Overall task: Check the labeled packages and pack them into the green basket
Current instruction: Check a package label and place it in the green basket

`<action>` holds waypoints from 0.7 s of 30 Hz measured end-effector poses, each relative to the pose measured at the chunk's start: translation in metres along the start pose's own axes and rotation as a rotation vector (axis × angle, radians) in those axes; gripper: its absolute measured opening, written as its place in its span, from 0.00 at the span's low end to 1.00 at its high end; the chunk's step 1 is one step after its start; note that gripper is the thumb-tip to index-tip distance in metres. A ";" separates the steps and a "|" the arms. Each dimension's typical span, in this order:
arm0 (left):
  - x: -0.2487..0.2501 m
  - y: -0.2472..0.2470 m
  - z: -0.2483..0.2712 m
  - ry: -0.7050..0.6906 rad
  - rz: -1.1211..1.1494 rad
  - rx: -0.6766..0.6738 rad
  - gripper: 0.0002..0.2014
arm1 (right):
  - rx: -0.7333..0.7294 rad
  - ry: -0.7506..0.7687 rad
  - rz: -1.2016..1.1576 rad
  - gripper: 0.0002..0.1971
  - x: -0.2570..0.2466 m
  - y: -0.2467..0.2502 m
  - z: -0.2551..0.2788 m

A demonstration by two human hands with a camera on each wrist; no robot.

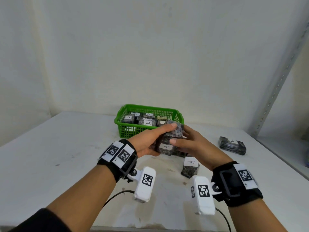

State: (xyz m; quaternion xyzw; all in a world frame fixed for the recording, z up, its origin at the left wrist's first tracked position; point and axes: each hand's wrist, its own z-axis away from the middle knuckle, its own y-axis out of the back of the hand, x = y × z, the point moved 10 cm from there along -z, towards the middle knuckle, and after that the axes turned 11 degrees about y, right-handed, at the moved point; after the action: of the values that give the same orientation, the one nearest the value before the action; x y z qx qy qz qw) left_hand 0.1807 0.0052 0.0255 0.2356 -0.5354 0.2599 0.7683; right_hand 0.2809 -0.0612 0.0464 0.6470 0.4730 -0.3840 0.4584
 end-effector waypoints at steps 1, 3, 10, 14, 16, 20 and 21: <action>-0.001 -0.001 0.001 0.017 0.003 -0.009 0.32 | 0.012 0.024 0.041 0.30 -0.004 0.001 -0.002; -0.002 -0.004 0.002 0.042 0.030 -0.048 0.34 | 0.094 0.071 0.111 0.24 -0.012 0.009 -0.004; -0.012 0.011 -0.012 -0.044 0.004 0.062 0.26 | 0.398 0.001 -0.219 0.21 0.012 0.035 -0.001; -0.022 0.015 -0.026 -0.060 0.095 0.076 0.20 | 0.360 -0.070 -0.205 0.19 0.020 0.034 -0.006; -0.021 0.021 -0.031 -0.067 0.073 0.076 0.20 | 0.331 -0.058 -0.160 0.17 0.018 0.036 -0.013; -0.013 0.035 -0.040 -0.077 0.035 0.062 0.21 | 0.301 -0.051 -0.095 0.13 0.024 0.034 -0.036; -0.011 0.040 -0.042 -0.084 0.039 0.065 0.20 | 0.304 -0.047 -0.096 0.13 0.026 0.034 -0.042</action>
State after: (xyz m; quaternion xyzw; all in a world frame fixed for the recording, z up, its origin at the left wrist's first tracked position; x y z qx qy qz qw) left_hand 0.1809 0.0605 0.0057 0.2604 -0.5630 0.2820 0.7319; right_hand 0.3225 -0.0190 0.0422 0.6765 0.4290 -0.4875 0.3474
